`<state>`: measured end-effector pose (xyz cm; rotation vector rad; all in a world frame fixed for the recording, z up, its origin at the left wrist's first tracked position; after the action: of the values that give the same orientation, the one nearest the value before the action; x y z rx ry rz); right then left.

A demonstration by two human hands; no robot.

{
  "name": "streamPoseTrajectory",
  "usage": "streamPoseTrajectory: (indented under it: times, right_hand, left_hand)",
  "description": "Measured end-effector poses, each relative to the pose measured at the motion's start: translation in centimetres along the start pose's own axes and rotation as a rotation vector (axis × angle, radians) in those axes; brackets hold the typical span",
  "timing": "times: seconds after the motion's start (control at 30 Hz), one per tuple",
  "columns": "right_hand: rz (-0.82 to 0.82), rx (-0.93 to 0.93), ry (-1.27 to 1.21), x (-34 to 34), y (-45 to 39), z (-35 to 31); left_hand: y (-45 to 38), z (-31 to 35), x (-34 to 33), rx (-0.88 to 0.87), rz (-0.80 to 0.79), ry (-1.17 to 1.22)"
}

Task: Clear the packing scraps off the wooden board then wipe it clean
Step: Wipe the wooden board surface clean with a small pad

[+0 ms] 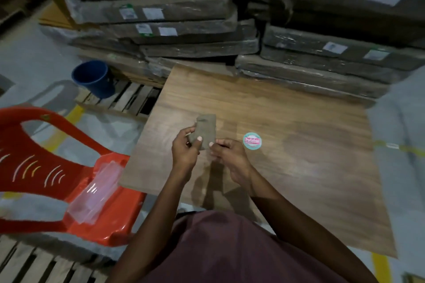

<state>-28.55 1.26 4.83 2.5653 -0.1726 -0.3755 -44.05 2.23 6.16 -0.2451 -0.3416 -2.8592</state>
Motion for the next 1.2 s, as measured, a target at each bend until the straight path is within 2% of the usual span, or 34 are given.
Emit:
streamPoseTrajectory:
  times: [0.17, 0.3, 0.63, 0.8, 1.07, 1.2]
  right_hand:
    - [0.136, 0.004, -0.042, 2.2, -1.6, -0.2]
    - [0.181, 0.02, -0.058, 2.1, -3.2, -1.1]
    - [0.21, -0.083, 0.093, -4.0, -7.5, 1.3]
    - [0.337, -0.06, 0.095, -4.7, -10.5, 1.4]
    - [0.441, 0.056, 0.438, -2.9, -16.5, -1.9]
    - [0.446, 0.006, 0.768, -0.9, -20.1, -1.3]
  left_hand:
    - [-1.7, 0.2, -3.0, -0.018, -0.063, -0.094]
    - [-3.4, 0.5, -3.7, -0.069, -0.059, -0.123]
    - [-11.2, -3.1, 1.4, -0.116, -0.112, -0.171]
    - [-14.5, -3.0, 2.8, -0.103, -0.115, -0.186]
    - [-23.2, -3.6, 1.2, -0.089, -0.057, -0.231]
    - [-24.6, -4.5, -1.0, -0.166, -0.115, -0.417]
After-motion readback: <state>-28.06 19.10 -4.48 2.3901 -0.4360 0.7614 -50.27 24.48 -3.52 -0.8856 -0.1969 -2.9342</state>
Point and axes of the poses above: each hand's wrist, its own y-axis away from the middle knuckle, its own x-axis out of the back of the hand, z = x × y, the point moved 7 cm from there along -y, towards the middle knuckle, and after that the axes turned 6 degrees about -y, right-handed, at the moved point
